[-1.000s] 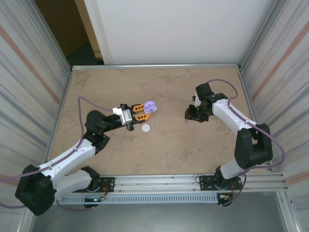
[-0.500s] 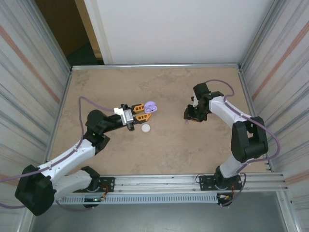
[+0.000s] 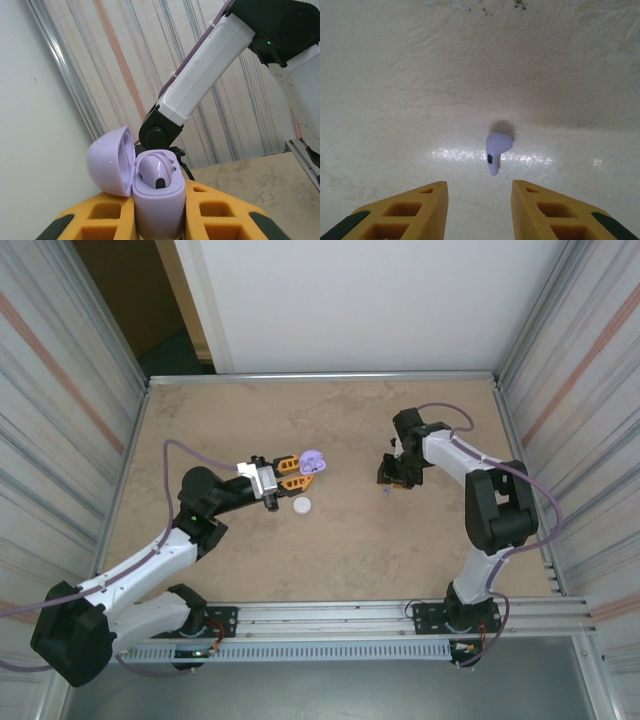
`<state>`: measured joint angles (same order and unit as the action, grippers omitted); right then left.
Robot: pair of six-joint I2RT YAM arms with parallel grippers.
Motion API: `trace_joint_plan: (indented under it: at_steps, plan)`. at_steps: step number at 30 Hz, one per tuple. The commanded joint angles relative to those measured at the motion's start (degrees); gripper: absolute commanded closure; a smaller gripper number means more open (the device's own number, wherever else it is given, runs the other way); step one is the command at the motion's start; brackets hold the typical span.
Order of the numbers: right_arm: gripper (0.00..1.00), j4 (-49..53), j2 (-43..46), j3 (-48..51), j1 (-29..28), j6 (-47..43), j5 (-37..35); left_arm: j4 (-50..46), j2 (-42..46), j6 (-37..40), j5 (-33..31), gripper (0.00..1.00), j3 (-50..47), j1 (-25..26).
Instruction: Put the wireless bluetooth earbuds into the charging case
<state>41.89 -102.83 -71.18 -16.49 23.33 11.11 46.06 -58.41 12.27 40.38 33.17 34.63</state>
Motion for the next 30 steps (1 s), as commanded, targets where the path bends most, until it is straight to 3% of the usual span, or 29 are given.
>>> trace_joint_plan:
  at_steps: [1, 30]
  plan:
    - [0.63, 0.87, -2.36, -2.06, -0.38, -1.35, -1.36, 0.09, 1.55, 1.31, -0.83, 1.0, 0.61, 0.39]
    - [0.73, 2.57, -12.27, -6.65, -1.69, -3.38, -3.64, -1.33, 1.06, 1.86, -1.1, 1.0, 1.1, 0.35]
